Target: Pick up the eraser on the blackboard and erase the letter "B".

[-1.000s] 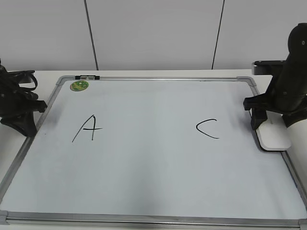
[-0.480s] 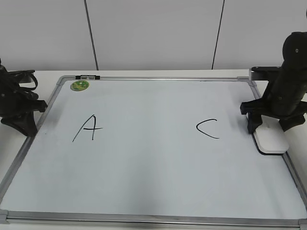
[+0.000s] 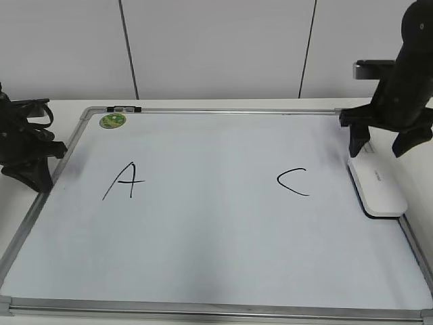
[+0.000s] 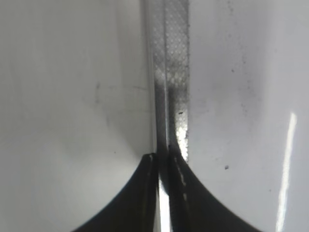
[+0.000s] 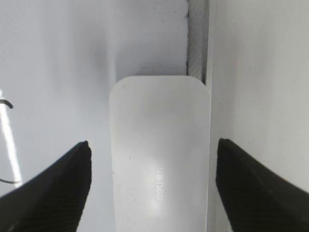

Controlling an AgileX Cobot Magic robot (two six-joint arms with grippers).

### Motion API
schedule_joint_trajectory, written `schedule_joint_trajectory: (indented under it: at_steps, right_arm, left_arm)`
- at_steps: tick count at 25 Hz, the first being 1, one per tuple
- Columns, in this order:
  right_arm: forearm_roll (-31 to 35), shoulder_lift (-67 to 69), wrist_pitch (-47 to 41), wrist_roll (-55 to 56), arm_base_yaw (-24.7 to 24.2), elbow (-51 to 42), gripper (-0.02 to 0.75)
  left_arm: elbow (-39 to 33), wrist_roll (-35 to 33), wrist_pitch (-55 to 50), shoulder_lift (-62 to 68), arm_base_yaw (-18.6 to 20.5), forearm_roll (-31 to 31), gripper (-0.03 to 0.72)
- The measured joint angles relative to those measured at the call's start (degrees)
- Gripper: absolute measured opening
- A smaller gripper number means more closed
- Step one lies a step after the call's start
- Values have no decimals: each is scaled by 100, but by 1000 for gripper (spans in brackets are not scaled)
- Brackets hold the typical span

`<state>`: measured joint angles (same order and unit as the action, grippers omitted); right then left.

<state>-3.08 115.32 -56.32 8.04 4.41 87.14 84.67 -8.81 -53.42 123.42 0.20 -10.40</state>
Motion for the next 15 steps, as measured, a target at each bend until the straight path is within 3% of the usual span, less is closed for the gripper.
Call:
schedule_joint_trajectory:
  at_steps: [4, 10, 15]
  right_arm:
    - [12, -13, -281, 0, 0, 363, 601]
    - [15, -266, -466, -60, 25, 482, 595]
    - [61, -686, -805, -242, 25, 482, 594]
  left_arm:
    - [81, -21, 39, 32, 0, 0, 92]
    - [740, -43, -324, 191, 0, -16, 353]
    - [1530, -43, -1124, 216, 0, -102, 416]
